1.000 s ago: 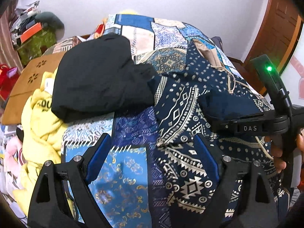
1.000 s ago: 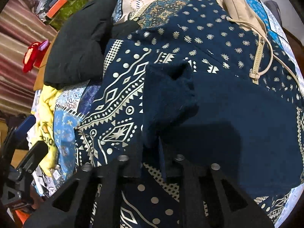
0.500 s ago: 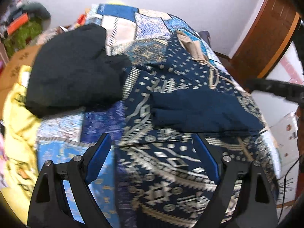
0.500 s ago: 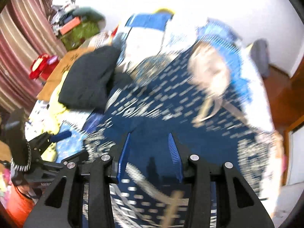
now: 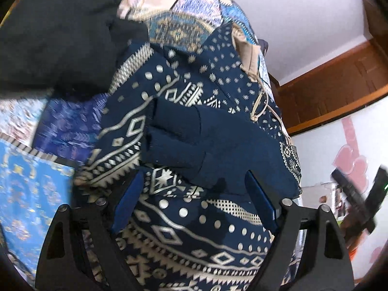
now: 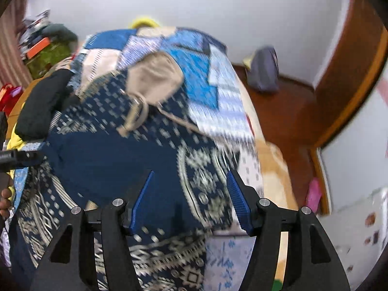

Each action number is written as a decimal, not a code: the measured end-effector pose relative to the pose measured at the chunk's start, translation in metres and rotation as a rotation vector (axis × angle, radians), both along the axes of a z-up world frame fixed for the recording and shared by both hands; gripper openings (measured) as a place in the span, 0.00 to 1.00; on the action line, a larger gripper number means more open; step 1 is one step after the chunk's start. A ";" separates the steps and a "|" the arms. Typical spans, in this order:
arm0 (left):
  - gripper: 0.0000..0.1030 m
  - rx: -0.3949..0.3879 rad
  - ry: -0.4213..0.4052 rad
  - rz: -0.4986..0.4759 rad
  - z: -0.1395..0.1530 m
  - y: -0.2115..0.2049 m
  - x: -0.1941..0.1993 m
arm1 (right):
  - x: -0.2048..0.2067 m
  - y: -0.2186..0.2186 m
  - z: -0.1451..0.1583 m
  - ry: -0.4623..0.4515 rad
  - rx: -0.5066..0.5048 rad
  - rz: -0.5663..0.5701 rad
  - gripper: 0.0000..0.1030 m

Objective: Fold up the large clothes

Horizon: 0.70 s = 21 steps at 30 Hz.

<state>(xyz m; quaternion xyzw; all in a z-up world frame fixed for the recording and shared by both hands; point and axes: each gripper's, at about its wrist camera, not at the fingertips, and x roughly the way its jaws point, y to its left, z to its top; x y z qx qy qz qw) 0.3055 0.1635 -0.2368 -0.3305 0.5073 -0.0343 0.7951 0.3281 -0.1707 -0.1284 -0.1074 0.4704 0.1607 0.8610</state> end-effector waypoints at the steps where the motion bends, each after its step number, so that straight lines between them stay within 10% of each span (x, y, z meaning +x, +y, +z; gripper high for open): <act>1: 0.75 -0.001 0.012 0.009 -0.006 0.000 0.004 | 0.001 -0.007 -0.008 0.021 0.005 -0.017 0.56; 8: 0.48 0.085 0.005 0.058 -0.007 -0.001 0.024 | 0.006 -0.048 -0.021 0.063 0.043 -0.110 0.56; 10: 0.12 0.107 -0.005 0.035 -0.006 -0.004 0.034 | 0.010 -0.054 -0.022 0.068 0.051 -0.131 0.56; 21: 0.09 0.258 -0.320 -0.019 0.106 -0.017 0.042 | 0.031 -0.058 -0.029 0.109 0.131 -0.171 0.56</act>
